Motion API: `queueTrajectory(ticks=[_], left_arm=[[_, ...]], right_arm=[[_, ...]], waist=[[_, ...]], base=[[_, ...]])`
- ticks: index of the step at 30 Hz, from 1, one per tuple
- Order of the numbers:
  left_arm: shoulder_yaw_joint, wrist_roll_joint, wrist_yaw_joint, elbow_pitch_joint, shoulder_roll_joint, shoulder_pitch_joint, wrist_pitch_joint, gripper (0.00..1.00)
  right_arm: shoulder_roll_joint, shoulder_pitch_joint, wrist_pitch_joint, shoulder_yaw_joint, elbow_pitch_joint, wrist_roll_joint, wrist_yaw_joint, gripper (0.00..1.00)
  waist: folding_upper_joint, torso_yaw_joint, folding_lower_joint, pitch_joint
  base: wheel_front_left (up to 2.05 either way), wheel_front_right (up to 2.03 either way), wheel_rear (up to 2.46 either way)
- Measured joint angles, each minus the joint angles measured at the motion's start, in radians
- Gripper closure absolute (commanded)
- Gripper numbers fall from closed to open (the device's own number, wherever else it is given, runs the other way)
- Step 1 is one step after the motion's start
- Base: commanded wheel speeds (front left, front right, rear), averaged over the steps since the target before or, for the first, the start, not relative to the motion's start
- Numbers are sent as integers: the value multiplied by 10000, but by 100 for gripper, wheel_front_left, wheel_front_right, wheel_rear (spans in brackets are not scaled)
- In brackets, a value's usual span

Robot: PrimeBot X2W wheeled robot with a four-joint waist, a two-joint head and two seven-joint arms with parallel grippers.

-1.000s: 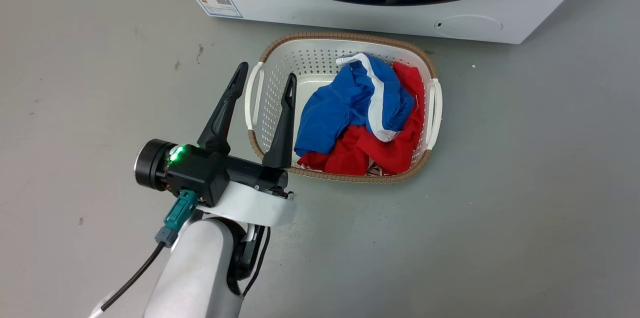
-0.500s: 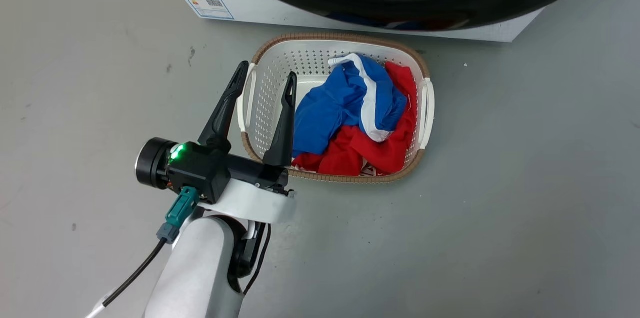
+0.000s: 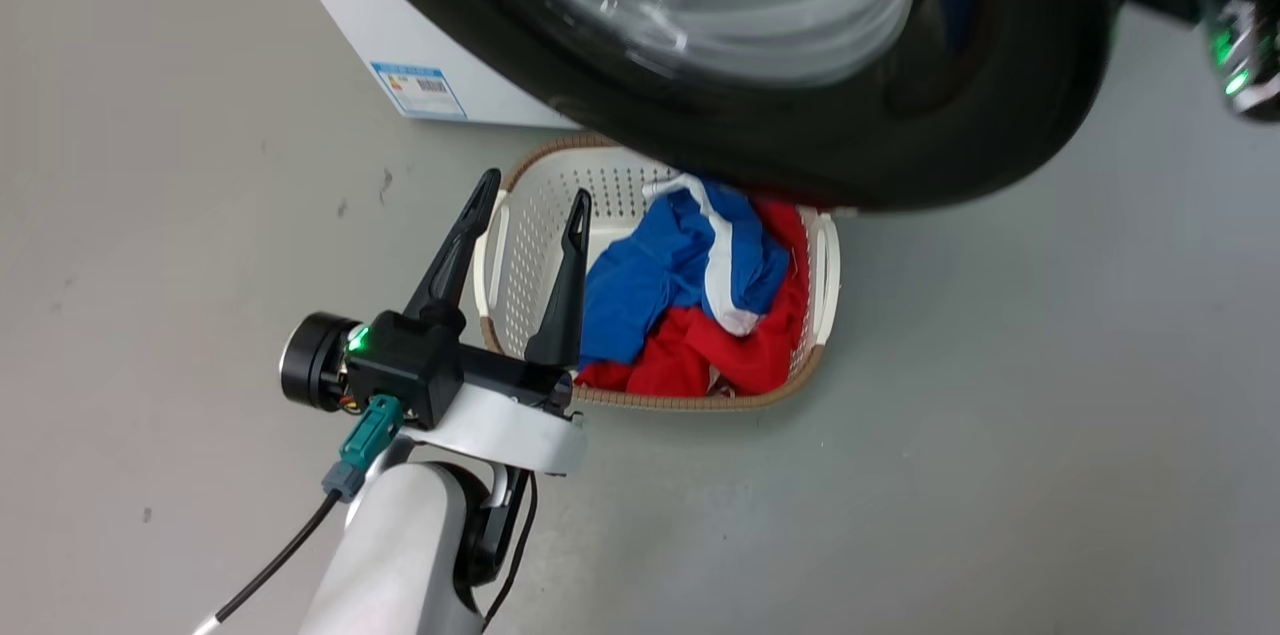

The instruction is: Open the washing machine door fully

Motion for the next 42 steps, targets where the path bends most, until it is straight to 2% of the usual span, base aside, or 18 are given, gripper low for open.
queueTrajectory(ticks=[12,24,35,42], left_arm=[[286,-107,-73,433,2,1016,-2,0],[589,21,-336,696,2,1871,0,0],[765,86,-437,681,2,2182,0,0],[869,-82,-443,729,0,2259,0,0]], right_arm=[[721,2824,562,196,-1860,430,-2,100],[1651,5187,286,464,-3448,742,-2,100],[2462,6274,-681,811,-4514,518,-2,100],[2512,6838,-1983,182,-5315,487,0,100]], waist=[[0,24,-1,-1526],[0,245,-2,-2999],[0,290,-1,-3351],[0,117,-2,-3509]], base=[[0,0,0],[0,0,0],[0,0,0],[0,0,0]])
